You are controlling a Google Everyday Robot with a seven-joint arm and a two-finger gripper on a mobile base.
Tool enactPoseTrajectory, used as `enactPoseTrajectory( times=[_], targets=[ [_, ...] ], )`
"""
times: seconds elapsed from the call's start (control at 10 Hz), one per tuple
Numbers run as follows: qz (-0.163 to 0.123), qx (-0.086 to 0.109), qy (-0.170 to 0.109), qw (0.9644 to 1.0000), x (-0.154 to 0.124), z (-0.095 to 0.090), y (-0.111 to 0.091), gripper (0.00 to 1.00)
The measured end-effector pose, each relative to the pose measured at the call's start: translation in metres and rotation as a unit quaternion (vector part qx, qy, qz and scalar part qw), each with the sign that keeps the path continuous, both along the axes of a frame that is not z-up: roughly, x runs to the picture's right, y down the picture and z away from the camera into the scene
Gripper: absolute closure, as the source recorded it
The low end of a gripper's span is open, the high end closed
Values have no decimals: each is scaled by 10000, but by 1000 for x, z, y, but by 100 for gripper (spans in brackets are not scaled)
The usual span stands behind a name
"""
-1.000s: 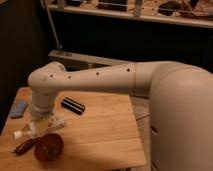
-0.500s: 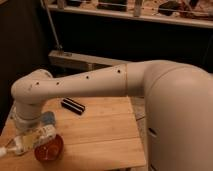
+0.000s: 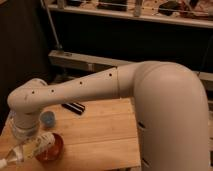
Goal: Place the bottle in the ceramic bowl
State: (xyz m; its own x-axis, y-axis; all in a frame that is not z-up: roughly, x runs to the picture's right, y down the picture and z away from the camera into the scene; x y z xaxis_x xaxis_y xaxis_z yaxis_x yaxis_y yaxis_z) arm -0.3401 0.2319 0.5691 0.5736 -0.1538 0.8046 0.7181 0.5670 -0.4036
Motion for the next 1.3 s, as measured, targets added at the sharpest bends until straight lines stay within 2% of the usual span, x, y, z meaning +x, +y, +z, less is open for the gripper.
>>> enactPoseTrajectory(
  times=[0.3,0.4,0.5,0.6,1.0,1.2,1.3],
  targets=[
    [-35,-219,-118,9997,-6,13,12,99],
    [-74,-253,-164,9995,-6,16,14,95],
    [-132,-254,-213,9994,-6,21,17,86],
    [-213,-133,-262,9993,-6,31,18,71],
    [-394,169,-303,9986,-5,52,19,33],
    [-430,192,-282,9985,-5,57,20,21],
    [-414,154,-248,9987,-6,58,20,20]
  ],
)
